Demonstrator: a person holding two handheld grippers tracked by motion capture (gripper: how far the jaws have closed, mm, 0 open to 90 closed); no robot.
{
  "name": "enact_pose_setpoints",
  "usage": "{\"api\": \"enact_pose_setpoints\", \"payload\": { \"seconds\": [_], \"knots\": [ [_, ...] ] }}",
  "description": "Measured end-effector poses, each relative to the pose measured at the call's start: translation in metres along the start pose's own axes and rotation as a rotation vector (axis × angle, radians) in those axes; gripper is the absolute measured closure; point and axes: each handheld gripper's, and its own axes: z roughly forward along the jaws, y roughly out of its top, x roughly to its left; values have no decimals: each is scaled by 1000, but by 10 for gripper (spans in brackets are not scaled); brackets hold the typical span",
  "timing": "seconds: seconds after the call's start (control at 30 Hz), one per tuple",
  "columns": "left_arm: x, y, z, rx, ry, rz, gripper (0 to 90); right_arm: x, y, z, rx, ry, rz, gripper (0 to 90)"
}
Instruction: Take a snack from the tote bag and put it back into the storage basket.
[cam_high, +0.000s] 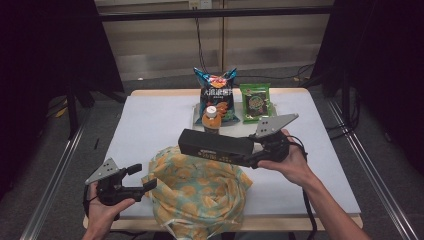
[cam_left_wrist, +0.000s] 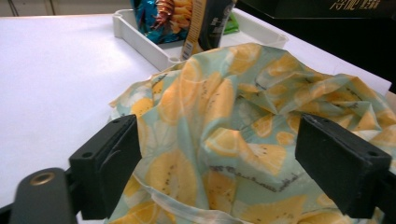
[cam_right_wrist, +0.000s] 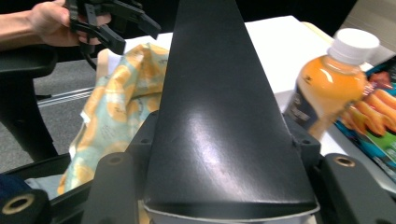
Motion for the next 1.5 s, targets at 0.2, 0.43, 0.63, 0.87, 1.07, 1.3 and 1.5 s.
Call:
{"api": "enact_pose_setpoints", "payload": {
  "seconds": [0.2, 0.43, 0.63, 0.87, 1.07, 1.3, 1.5],
  "knots": [
    [2, -1, -3, -14, 12, -24, 70, -9, -8, -13, 0, -31, 20, 438],
    [0, 0, -6, -31, -7, 12, 28, -14, -23, -33, 10, -58, 22, 438],
    [-3, -1, -11, -50, 9, 22, 27, -26, -41, -41, 24, -73, 65, 438],
    [-1, -3, -7, -34, 64, -6, 27, -40, -47, -43, 67, -92, 72, 438],
    [-2, 0, -6, -38, 68, 17, 30, -57, -58, -50, 80, -115, 117, 438],
    [-1, -5, -7, -47, 69, 17, 28, -82, -70, -49, 144, -142, 152, 438],
    [-1, -4, -7, -52, 79, 22, 28, -96, -75, -45, 168, -160, 169, 438]
  ]
}}
